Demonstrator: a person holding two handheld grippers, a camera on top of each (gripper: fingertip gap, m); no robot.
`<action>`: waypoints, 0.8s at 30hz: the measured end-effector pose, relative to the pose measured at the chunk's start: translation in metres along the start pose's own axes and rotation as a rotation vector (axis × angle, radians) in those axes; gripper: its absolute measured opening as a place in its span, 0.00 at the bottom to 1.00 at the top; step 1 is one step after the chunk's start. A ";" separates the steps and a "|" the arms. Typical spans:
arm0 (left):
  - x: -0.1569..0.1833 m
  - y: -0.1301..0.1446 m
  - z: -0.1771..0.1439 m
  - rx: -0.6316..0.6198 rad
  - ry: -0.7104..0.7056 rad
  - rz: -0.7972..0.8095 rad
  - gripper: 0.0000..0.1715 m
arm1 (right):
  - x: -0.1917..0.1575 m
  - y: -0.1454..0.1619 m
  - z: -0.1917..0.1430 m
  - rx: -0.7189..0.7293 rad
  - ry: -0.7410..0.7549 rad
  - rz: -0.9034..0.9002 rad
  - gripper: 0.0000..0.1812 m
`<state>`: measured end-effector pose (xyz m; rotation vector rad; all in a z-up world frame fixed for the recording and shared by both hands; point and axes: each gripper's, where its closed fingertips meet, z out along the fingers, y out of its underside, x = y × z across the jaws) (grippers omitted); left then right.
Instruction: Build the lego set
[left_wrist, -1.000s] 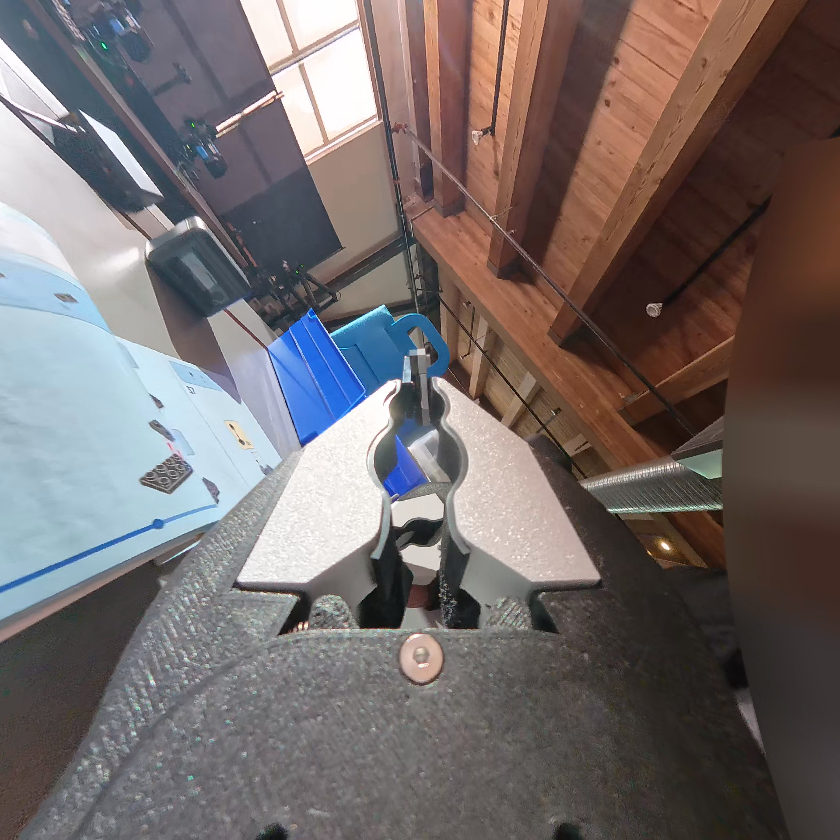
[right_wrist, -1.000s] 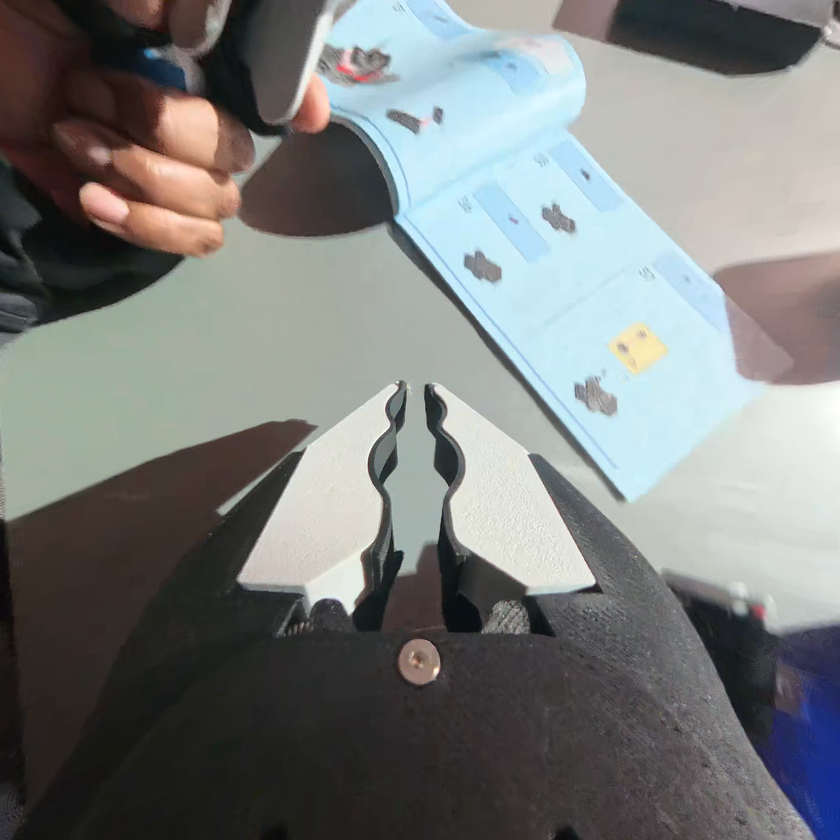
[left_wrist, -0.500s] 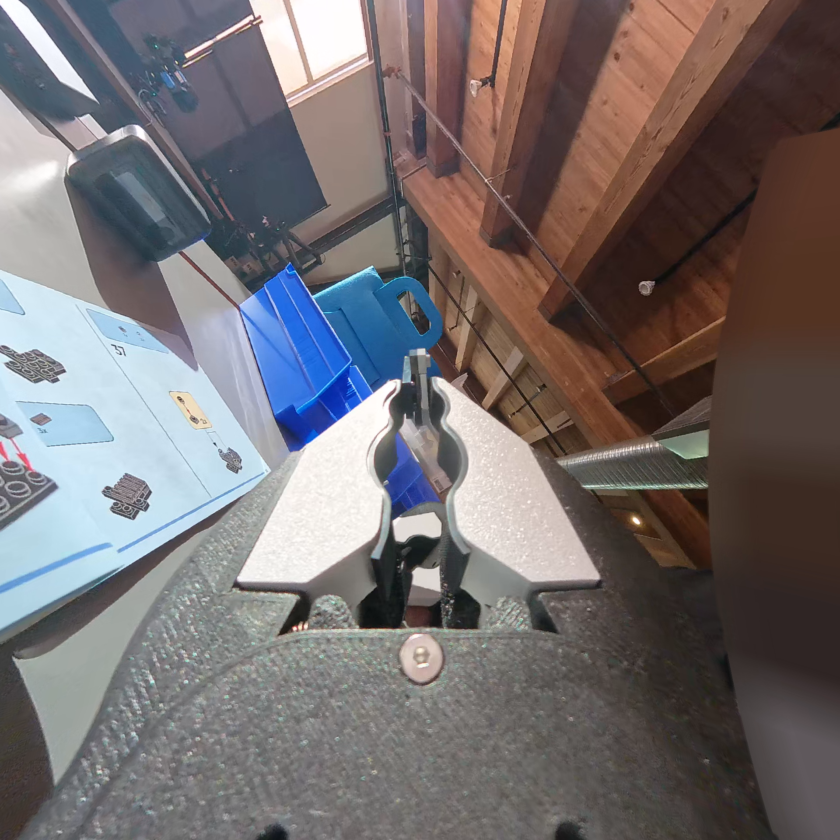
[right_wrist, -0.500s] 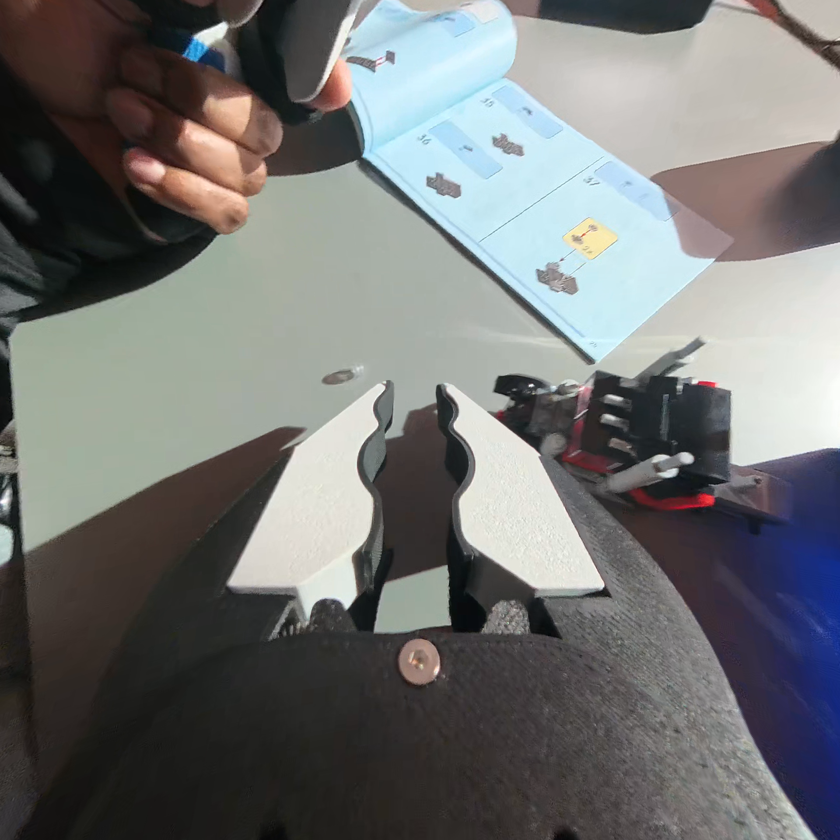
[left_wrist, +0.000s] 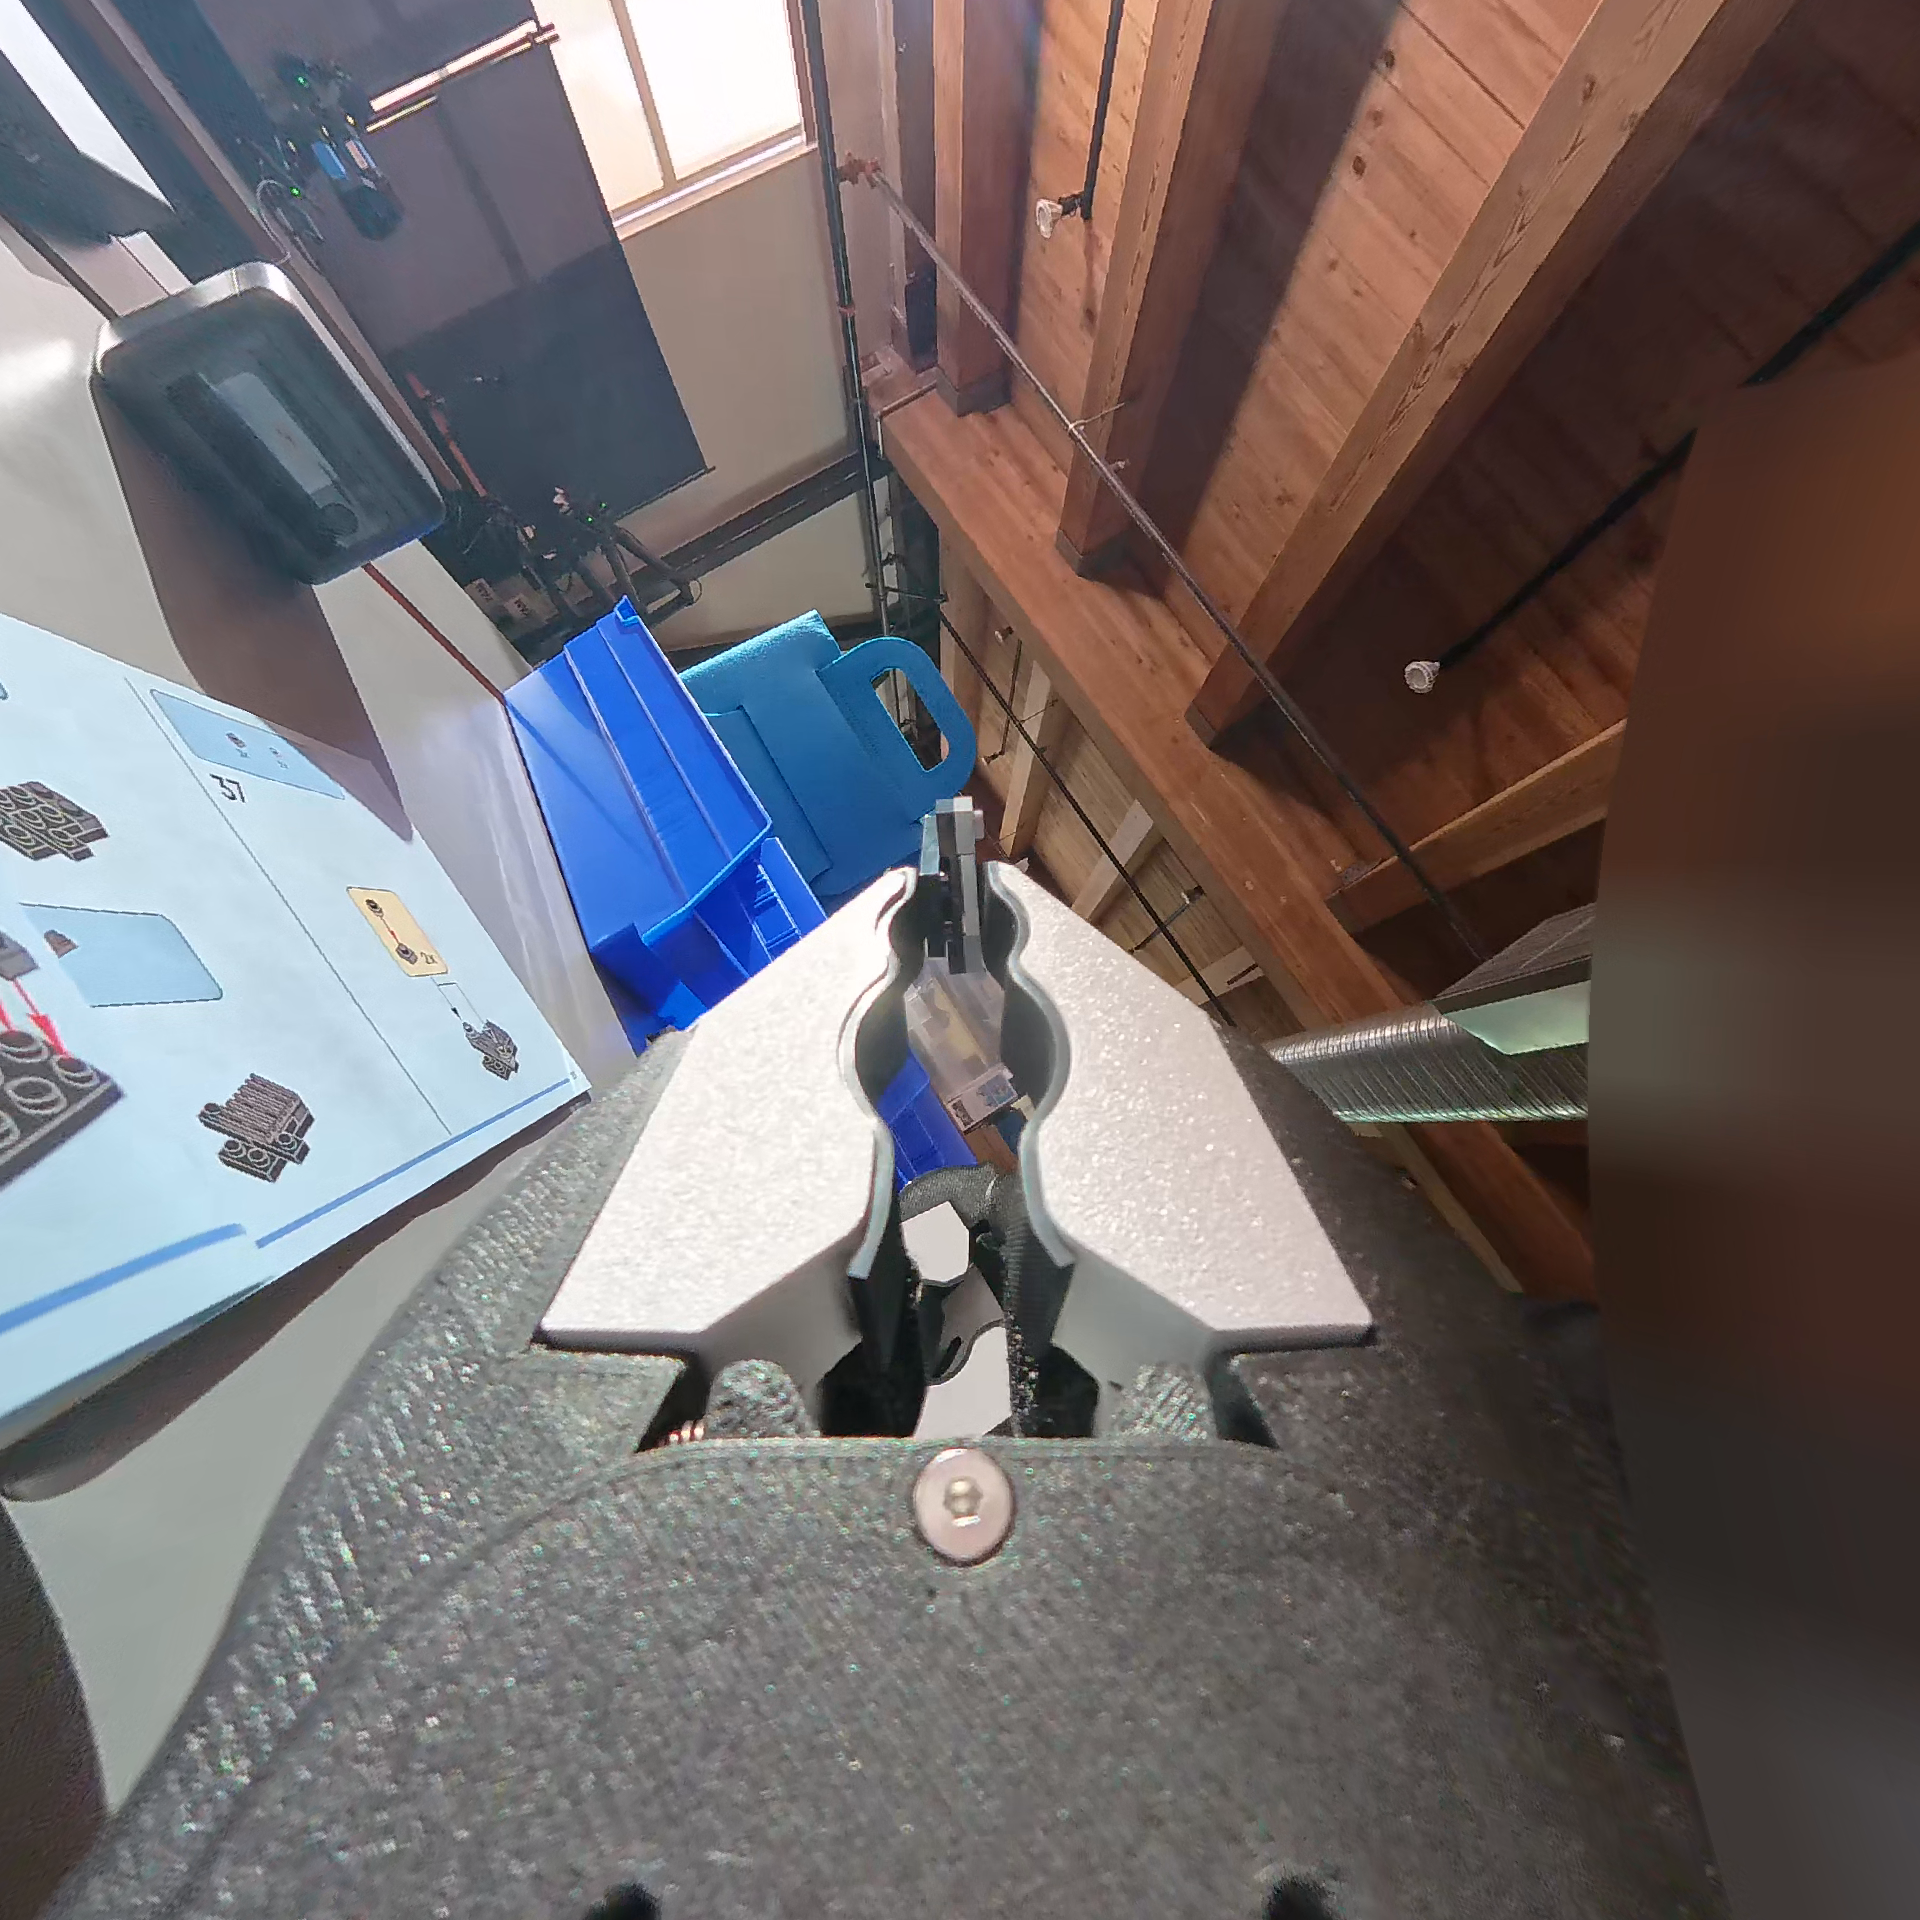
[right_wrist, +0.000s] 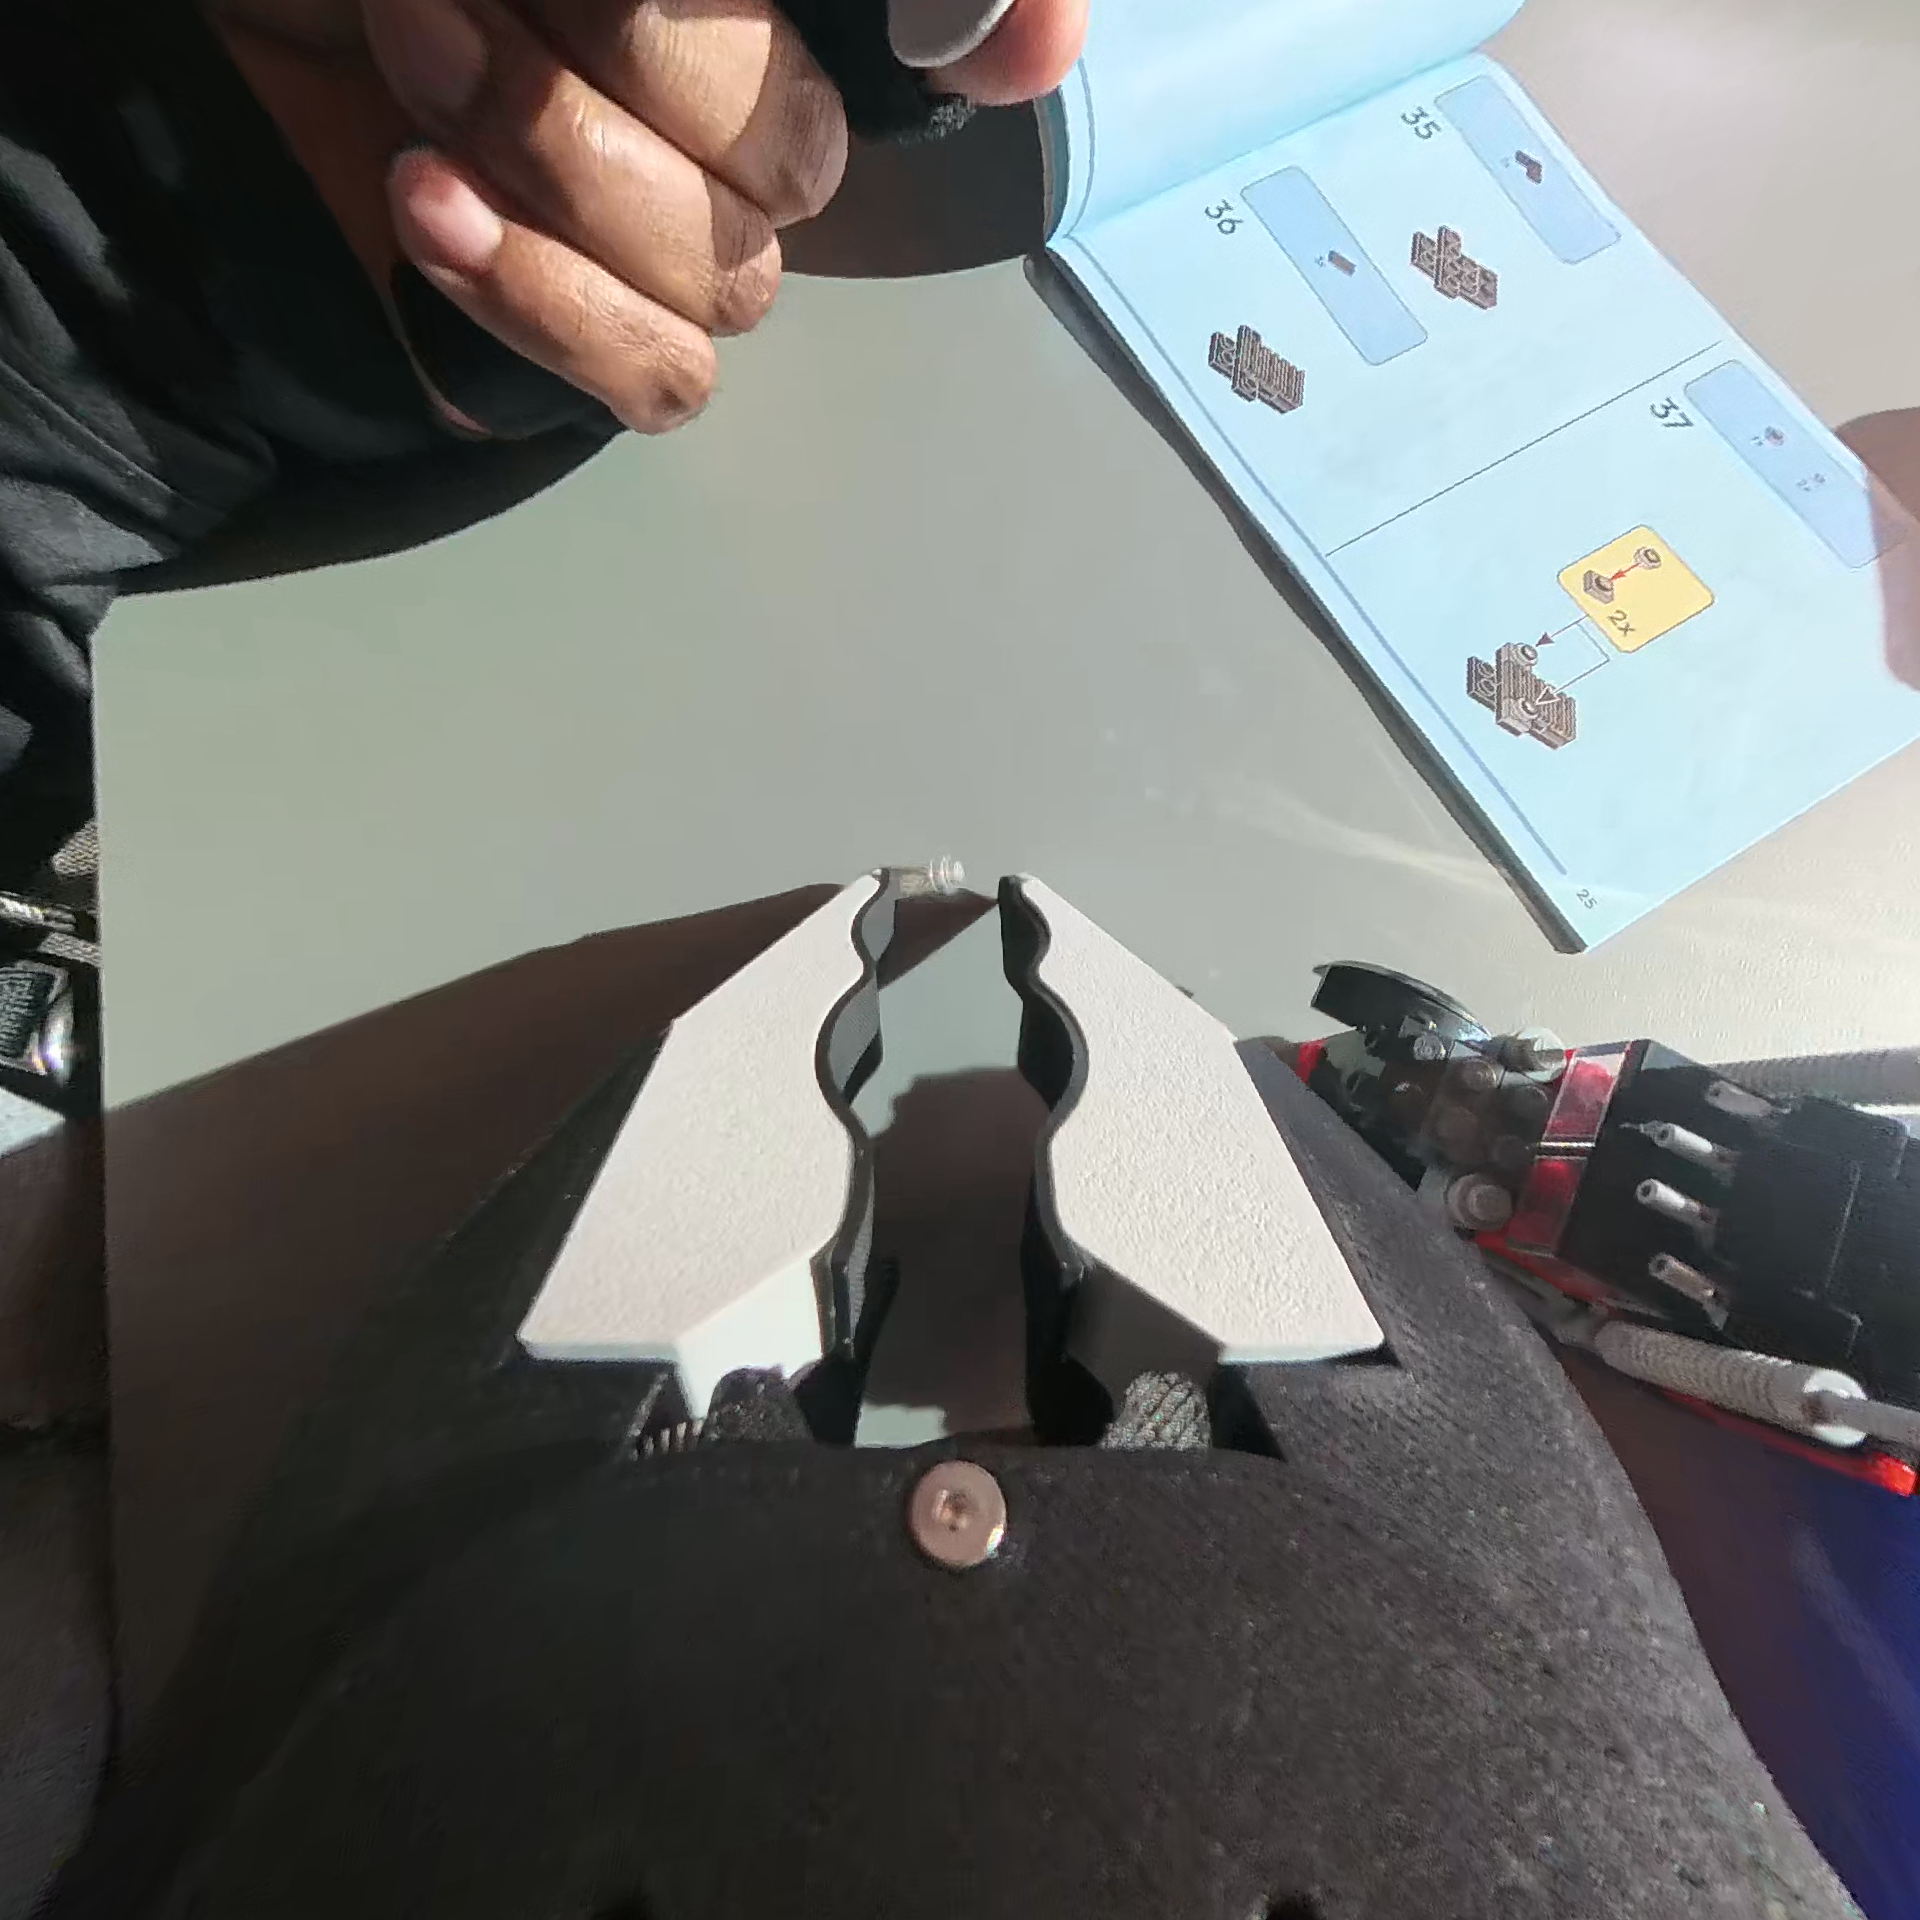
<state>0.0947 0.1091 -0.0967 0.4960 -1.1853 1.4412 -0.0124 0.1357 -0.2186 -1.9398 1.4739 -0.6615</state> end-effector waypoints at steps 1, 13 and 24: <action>0.000 -0.001 0.000 0.002 0.001 -0.002 0.06 | 0.000 -0.001 0.000 0.005 -0.002 0.002 0.11; -0.001 0.000 0.000 0.002 -0.003 -0.005 0.06 | -0.007 -0.009 -0.006 0.068 -0.031 -0.039 0.08; -0.001 0.000 0.000 0.001 -0.003 -0.006 0.06 | -0.013 -0.007 -0.001 0.039 -0.033 -0.079 0.08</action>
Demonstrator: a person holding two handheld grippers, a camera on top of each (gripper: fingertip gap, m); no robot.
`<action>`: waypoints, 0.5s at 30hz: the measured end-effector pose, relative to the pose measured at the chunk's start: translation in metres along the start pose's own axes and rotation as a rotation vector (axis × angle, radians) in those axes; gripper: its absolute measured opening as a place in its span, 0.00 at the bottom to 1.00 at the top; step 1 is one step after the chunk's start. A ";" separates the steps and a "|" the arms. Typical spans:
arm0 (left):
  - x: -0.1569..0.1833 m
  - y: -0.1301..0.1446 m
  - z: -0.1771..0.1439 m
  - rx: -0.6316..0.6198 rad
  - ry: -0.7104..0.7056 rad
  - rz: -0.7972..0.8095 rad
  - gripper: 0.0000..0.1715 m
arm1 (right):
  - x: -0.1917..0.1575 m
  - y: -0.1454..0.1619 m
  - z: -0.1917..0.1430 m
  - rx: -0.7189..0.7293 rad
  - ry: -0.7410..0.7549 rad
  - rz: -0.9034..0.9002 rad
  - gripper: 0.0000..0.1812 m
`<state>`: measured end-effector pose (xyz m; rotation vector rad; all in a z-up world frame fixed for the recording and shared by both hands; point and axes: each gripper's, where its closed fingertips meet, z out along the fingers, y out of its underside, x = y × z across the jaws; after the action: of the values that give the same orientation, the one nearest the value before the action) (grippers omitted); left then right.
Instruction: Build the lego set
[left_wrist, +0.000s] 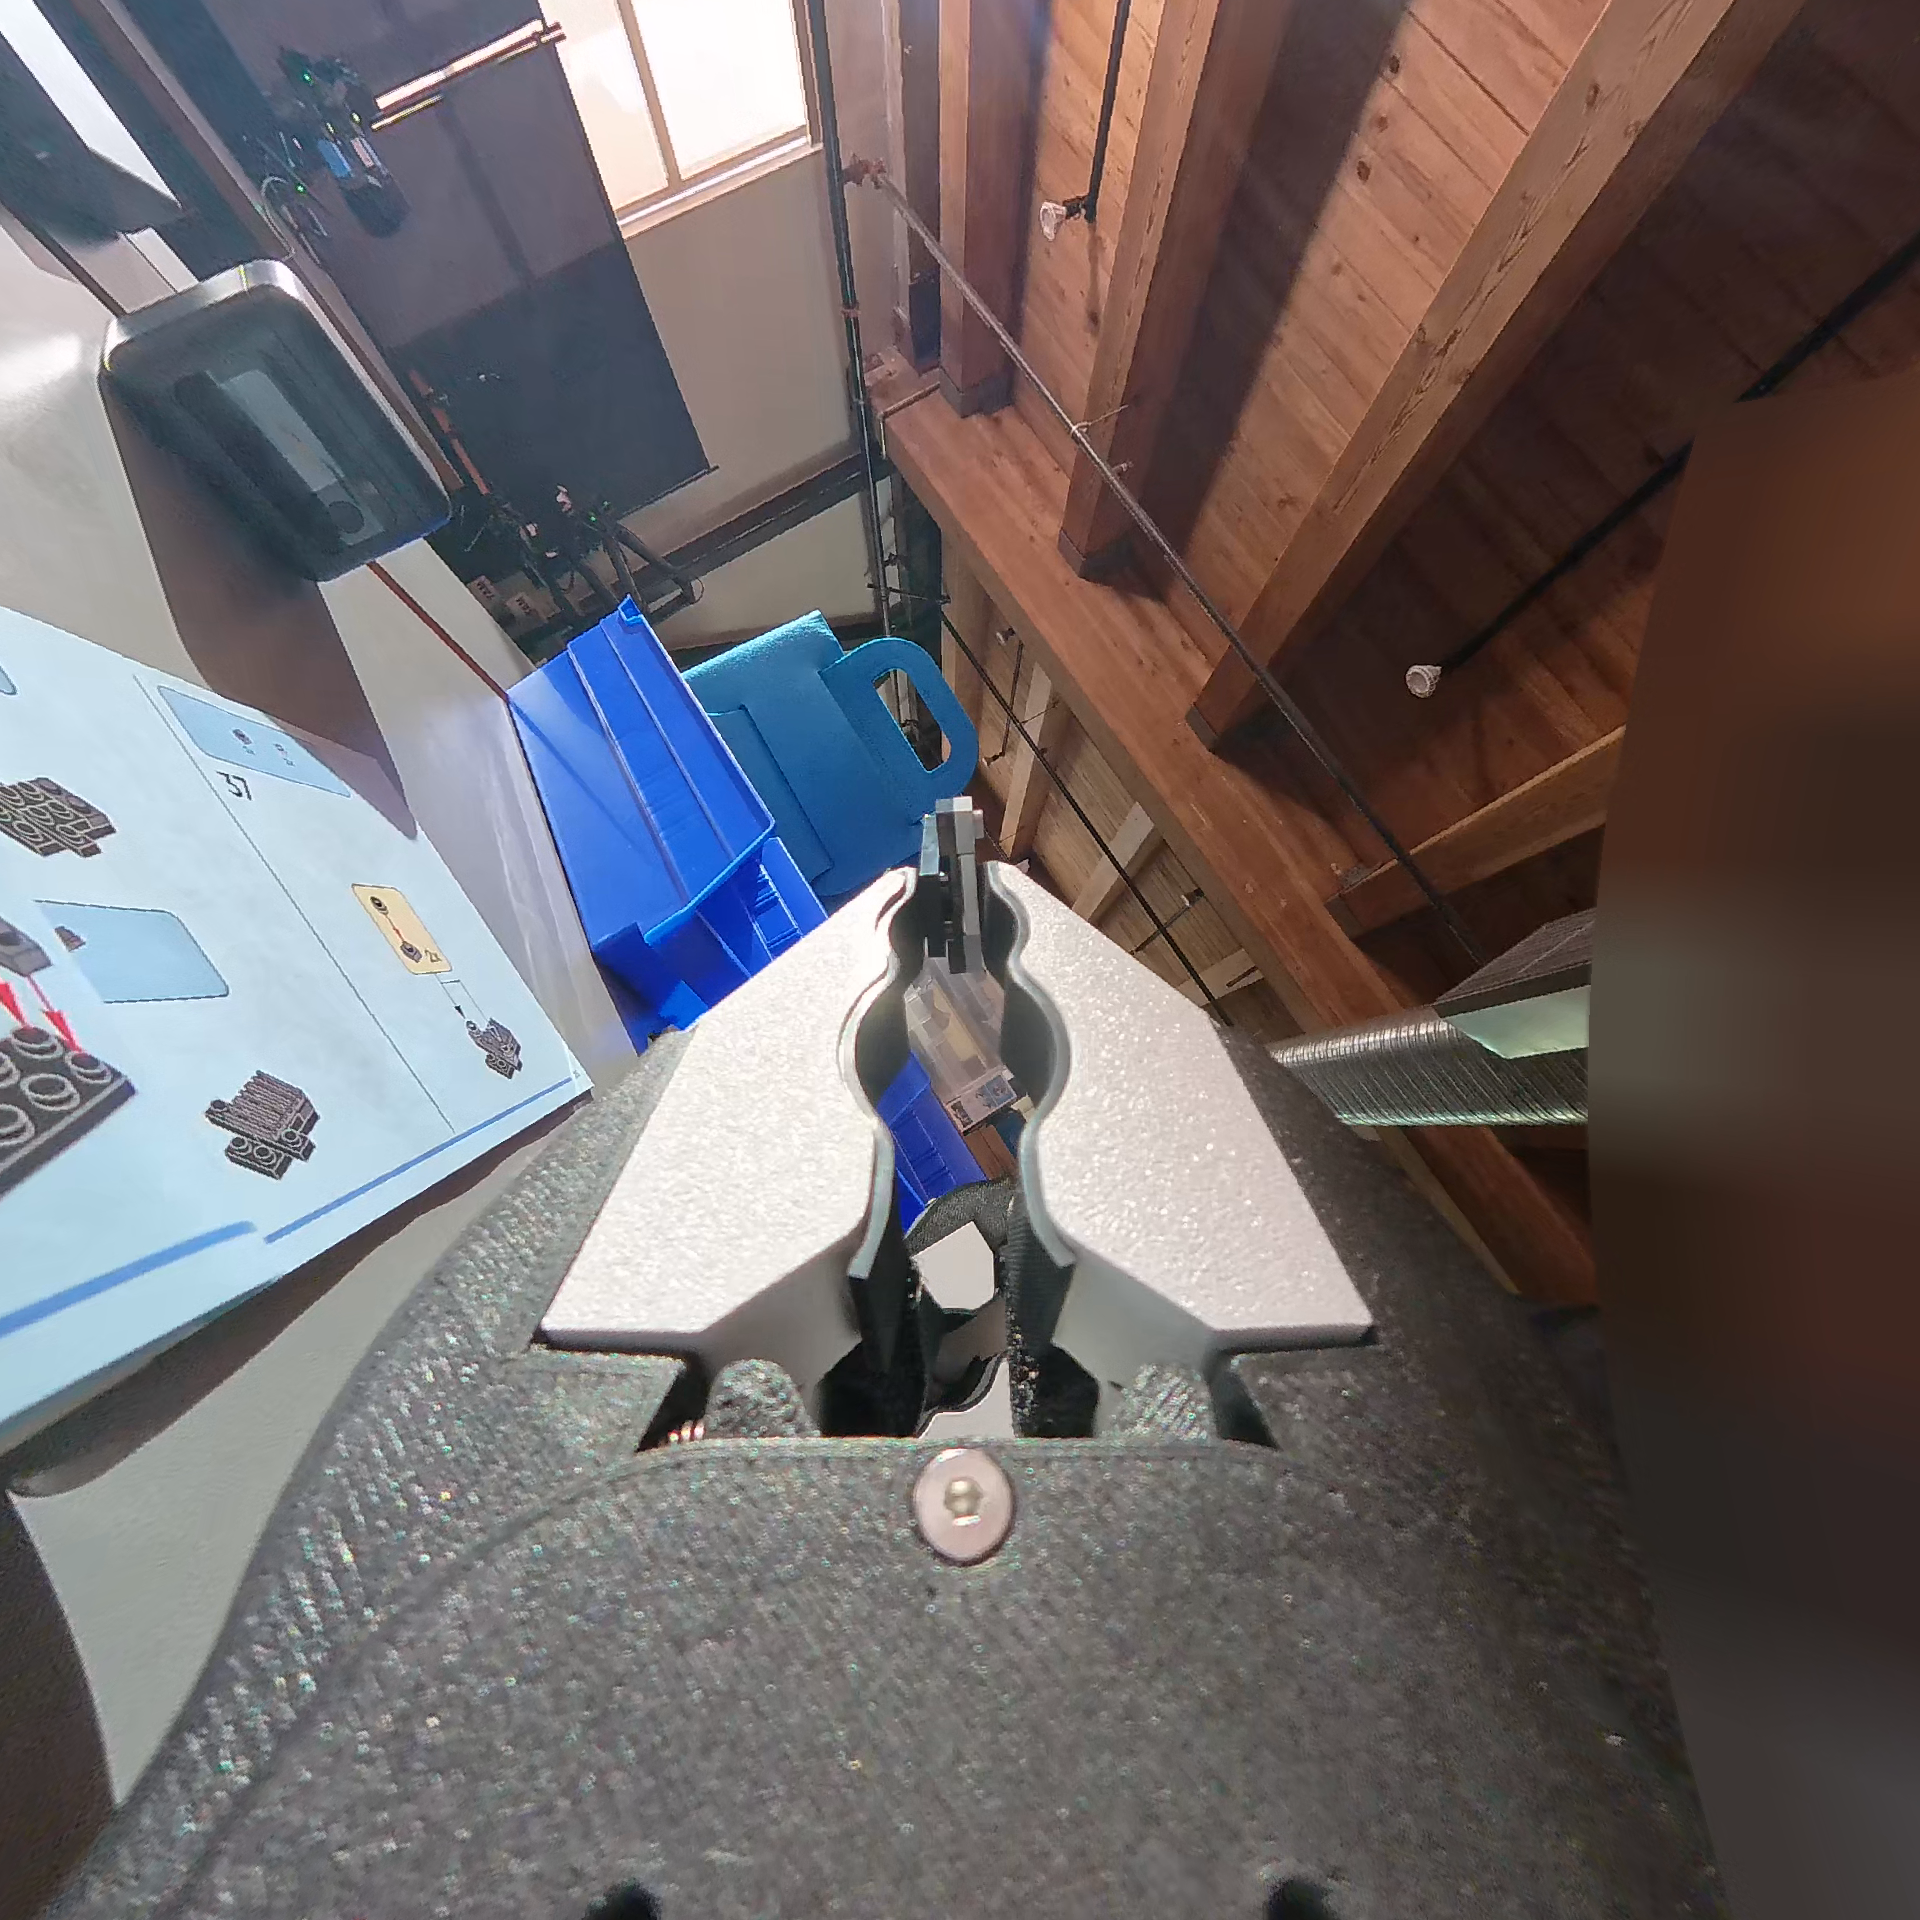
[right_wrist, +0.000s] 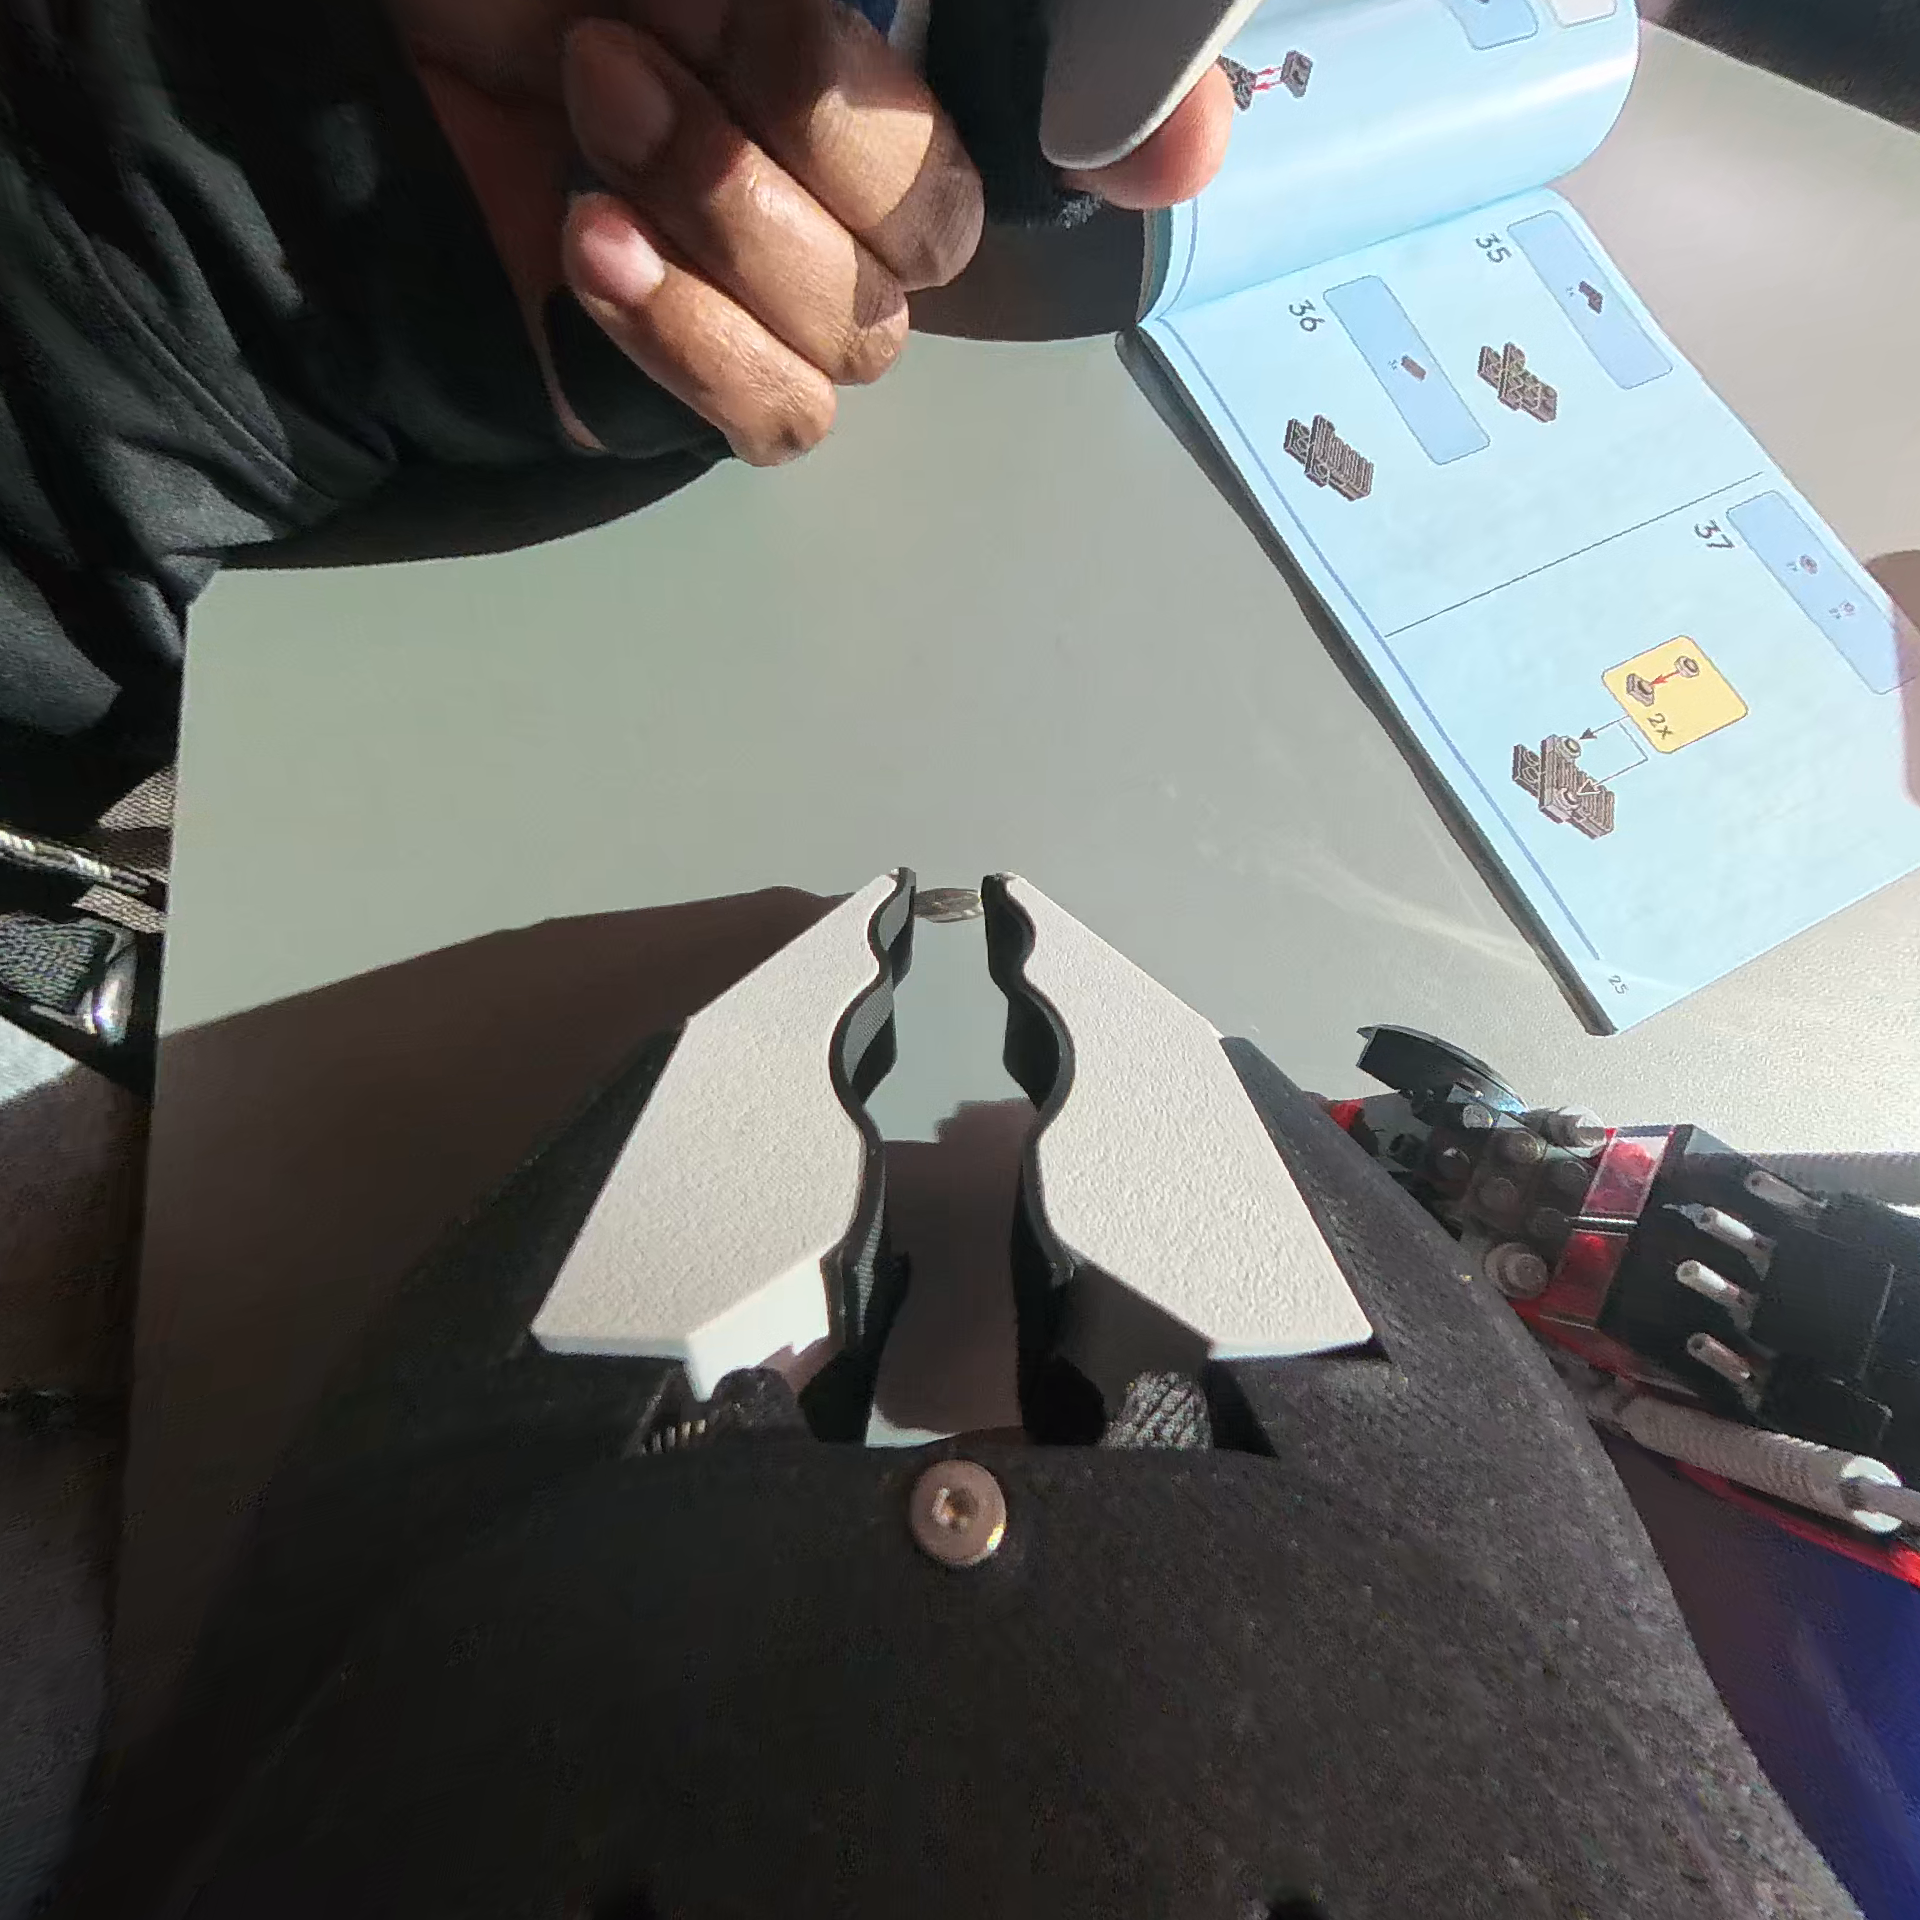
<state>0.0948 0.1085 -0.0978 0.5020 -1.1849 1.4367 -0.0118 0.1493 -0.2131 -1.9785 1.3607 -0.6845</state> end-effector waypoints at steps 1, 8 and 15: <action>0.000 0.000 0.000 0.000 0.000 0.000 0.06 | 0.000 0.000 0.000 -0.001 0.000 -0.002 0.08; 0.001 0.001 0.000 -0.003 0.001 0.000 0.06 | -0.002 0.003 0.000 -0.013 0.008 -0.019 0.08; -0.013 0.015 0.002 -0.067 -0.074 -0.091 0.05 | 0.006 0.001 -0.003 0.012 0.010 0.038 0.08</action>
<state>0.0842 0.1023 -0.1136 0.5594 -1.2487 1.3064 -0.0123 0.1430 -0.2113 -1.9372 1.3939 -0.6846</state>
